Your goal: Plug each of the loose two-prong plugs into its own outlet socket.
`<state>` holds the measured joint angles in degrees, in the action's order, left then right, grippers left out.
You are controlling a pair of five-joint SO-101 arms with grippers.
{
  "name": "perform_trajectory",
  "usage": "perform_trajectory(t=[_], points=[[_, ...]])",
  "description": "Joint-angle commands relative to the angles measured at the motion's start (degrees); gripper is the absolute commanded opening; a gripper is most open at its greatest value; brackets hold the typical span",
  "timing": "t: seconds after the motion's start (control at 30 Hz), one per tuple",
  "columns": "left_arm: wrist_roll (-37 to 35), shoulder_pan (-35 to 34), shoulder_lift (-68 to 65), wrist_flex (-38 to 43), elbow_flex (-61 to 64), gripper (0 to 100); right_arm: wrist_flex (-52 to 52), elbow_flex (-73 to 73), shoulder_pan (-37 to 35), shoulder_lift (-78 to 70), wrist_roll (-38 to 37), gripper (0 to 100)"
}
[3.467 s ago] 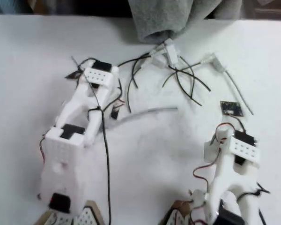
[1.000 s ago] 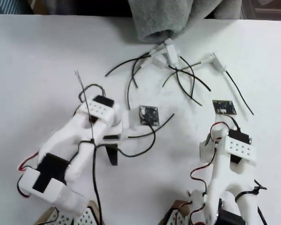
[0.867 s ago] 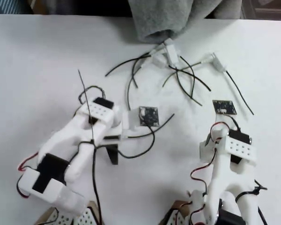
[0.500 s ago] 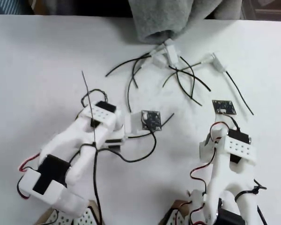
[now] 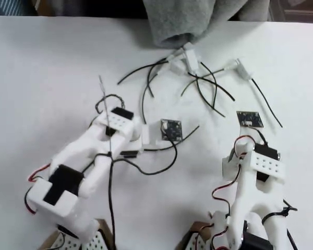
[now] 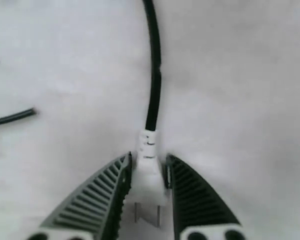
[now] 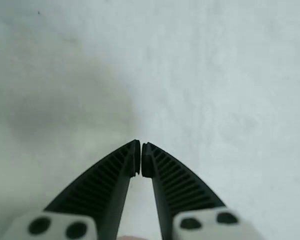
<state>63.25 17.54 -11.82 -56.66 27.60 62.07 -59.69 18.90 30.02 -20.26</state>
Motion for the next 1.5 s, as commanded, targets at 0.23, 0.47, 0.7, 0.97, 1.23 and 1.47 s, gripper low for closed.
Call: perform_trajectory(t=[0.23, 0.47, 0.7, 0.97, 1.23, 1.47], points=[[0.0, 4.3, 3.7, -9.8, -5.5, 2, -0.4, 0.3, -0.7, 0.6, 0.4, 2.0], [-8.0, 5.3, 15.5, -17.1, -5.5, 2, -0.4, 0.3, -0.7, 0.6, 0.4, 2.0], [-35.9, 8.6, 30.5, -3.0, -4.8, 2, -4.0, -1.7, -0.7, 0.6, 0.3, 2.1], [-61.5, 8.3, 43.0, 8.8, -4.7, 2, -4.3, -2.0, -0.4, 0.7, 0.1, 2.1], [-76.7, 5.5, 53.8, 16.3, -4.7, 2, -4.3, -2.2, -0.4, 1.0, 0.1, 2.1], [-76.7, 5.4, 66.1, 16.5, 0.4, 3, -4.3, -2.2, -0.4, 1.0, 0.1, 2.1]])
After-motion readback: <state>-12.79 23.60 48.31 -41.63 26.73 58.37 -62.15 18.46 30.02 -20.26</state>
